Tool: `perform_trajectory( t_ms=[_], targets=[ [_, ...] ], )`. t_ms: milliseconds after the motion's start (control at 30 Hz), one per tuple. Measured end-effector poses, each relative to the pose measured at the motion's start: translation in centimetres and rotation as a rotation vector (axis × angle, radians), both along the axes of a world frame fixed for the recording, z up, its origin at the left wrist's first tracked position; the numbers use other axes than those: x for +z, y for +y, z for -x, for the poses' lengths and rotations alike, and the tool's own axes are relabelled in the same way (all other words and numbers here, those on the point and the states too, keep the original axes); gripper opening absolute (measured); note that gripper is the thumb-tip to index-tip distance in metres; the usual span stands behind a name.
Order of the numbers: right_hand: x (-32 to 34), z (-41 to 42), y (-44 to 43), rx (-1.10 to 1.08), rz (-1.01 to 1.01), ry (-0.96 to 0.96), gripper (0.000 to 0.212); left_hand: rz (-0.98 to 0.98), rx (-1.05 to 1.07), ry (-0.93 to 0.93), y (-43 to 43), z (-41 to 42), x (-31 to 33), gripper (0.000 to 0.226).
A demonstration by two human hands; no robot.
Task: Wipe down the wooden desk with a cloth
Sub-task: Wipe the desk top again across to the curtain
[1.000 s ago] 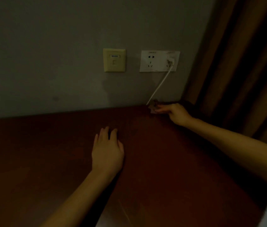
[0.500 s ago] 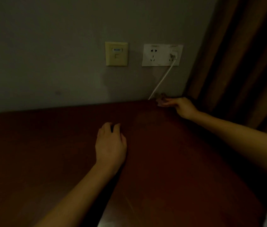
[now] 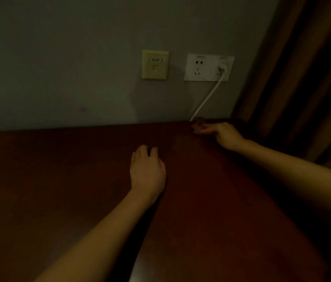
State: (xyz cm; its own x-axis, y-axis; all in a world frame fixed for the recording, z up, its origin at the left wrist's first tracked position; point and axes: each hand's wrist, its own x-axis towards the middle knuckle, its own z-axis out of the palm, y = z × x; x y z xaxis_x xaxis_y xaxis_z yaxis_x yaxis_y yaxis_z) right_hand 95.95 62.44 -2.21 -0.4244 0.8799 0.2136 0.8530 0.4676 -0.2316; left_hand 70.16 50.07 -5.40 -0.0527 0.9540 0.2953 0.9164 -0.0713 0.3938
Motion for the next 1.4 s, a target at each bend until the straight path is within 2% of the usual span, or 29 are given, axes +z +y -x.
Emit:
perform_trajectory(
  t_ms=[100, 167, 267, 367, 500, 667, 767, 833, 900, 1000, 1100, 1200, 1267, 1333, 1400],
  targets=[
    [-0.7, -4.4, -2.7, -0.157, -0.017, -0.074, 0.062, 0.0, 0.003, 0.02, 0.1, 0.0, -0.2, 0.043],
    [-1.0, -5.3, -6.9, -0.167, -0.049, -0.047, 0.063, -0.005, 0.002, 0.023, 0.2, -0.1, -0.3, 0.041],
    [-0.7, -2.4, -11.4, -0.036, -0.03, -0.014, 0.069, -0.013, 0.0, 0.034, 0.2, -0.2, -0.5, 0.04],
    [-0.5, 3.2, -11.3, 0.171, 0.007, -0.076, 0.074, -0.014, 0.003, 0.02, 0.1, -0.1, -0.6, 0.039],
    [-0.2, 7.2, -6.0, 0.137, 0.001, -0.13, 0.077, -0.015, -0.018, 0.007, 0.3, 0.1, -0.3, 0.039],
    [0.4, -0.5, -4.6, -0.085, 0.038, -0.134, 0.065, -0.023, -0.021, 0.007, 0.3, 0.2, -0.3, 0.041],
    [-0.6, -4.5, -8.9, -0.116, 0.029, -0.125, 0.075, -0.019, -0.015, 0.023, 0.5, 0.0, -0.5, 0.041],
    [-1.1, -4.0, -13.0, -0.057, 0.01, -0.134, 0.081, -0.028, -0.011, 0.02, 0.5, 0.0, -0.6, 0.039],
    [-1.3, -1.4, -16.2, 0.097, -0.014, -0.117, 0.084, -0.018, -0.009, 0.023, 0.5, -0.2, -0.7, 0.039],
    [-1.5, 3.7, -15.9, 0.264, -0.038, -0.144, 0.083, -0.013, -0.01, 0.003, 0.5, -0.2, -0.5, 0.04],
    [-0.5, 6.4, -11.4, 0.184, -0.009, -0.141, 0.077, 0.01, -0.012, -0.003, 0.3, 0.0, -0.2, 0.042],
    [0.3, 3.1, -9.1, 0.056, 0.031, -0.111, 0.073, 0.013, -0.018, -0.011, 0.1, 0.2, -0.1, 0.042],
    [0.3, -1.2, -10.2, -0.05, 0.047, -0.101, 0.072, 0.021, -0.018, 0.005, 0.1, 0.2, -0.1, 0.042],
    [0.1, -4.5, -13.5, -0.126, 0.061, -0.113, 0.08, 0.026, -0.019, 0.016, 0.2, 0.1, -0.2, 0.042],
    [-0.4, -4.9, -17.4, -0.095, 0.032, -0.152, 0.091, 0.022, -0.019, 0.027, 0.3, 0.0, -0.3, 0.041]
  ],
)
